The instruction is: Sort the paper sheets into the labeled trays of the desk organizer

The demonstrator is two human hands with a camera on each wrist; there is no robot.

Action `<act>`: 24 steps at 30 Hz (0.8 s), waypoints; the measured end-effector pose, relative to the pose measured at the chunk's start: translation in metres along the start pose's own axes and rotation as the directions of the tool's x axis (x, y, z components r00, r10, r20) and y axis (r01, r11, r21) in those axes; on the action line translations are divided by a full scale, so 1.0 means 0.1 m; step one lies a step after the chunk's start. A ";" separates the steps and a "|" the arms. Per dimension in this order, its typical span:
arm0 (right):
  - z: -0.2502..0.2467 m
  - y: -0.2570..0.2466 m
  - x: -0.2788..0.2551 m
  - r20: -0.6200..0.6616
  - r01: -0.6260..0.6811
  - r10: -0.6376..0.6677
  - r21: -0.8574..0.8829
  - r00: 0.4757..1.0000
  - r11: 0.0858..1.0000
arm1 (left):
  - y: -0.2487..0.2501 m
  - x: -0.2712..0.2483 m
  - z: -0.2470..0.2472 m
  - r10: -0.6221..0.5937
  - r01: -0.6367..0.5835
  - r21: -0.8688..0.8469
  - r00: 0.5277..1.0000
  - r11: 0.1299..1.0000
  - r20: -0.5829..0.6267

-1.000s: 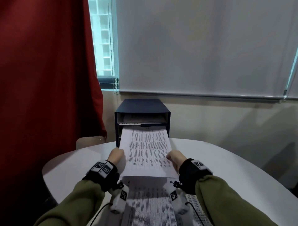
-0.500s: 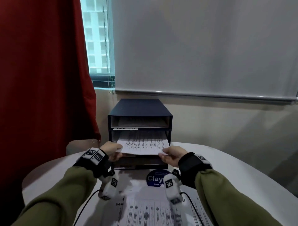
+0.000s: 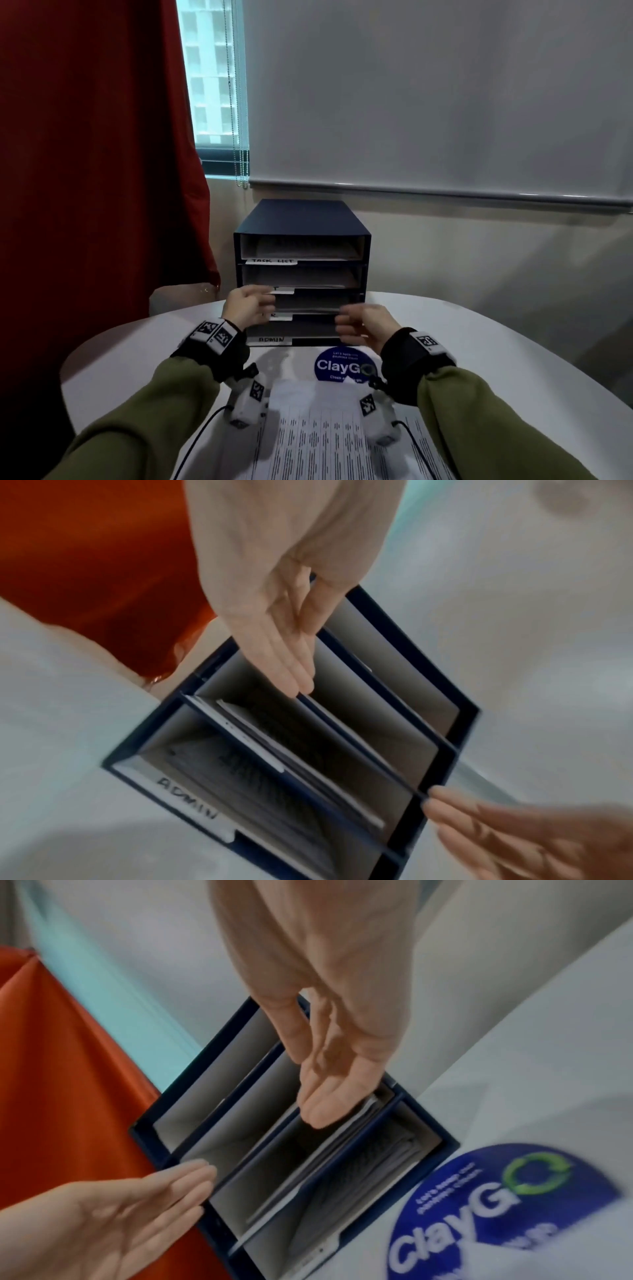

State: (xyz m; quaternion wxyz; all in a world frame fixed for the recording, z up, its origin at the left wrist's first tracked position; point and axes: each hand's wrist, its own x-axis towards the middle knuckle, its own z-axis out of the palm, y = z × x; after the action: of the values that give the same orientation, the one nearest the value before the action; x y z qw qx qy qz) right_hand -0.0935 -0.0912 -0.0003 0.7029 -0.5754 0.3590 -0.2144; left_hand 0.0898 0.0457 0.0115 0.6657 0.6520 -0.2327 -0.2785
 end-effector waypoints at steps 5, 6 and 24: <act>-0.36 0.39 -0.40 -0.067 -0.190 0.179 -0.429 0.982 0.883 | -0.47 -0.37 -0.08 -0.140 0.023 0.630 0.981 0.776 0.136; -0.43 0.46 -0.48 -0.090 -0.231 0.214 -0.465 0.973 0.854 | -0.56 -0.45 -0.09 -0.177 0.038 0.709 0.976 0.704 0.124; -0.55 0.83 -1.04 -0.249 -0.322 0.215 -0.568 0.944 0.757 | -0.87 -1.04 0.05 -0.238 0.252 0.819 0.960 0.516 -0.146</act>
State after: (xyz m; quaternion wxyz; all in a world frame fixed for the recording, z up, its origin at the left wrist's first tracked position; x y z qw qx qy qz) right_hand -0.2120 -0.0322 -0.0580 0.4742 -0.6905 0.5451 -0.0334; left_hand 0.0039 0.1127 -0.0700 0.2346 0.9164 -0.2370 -0.2216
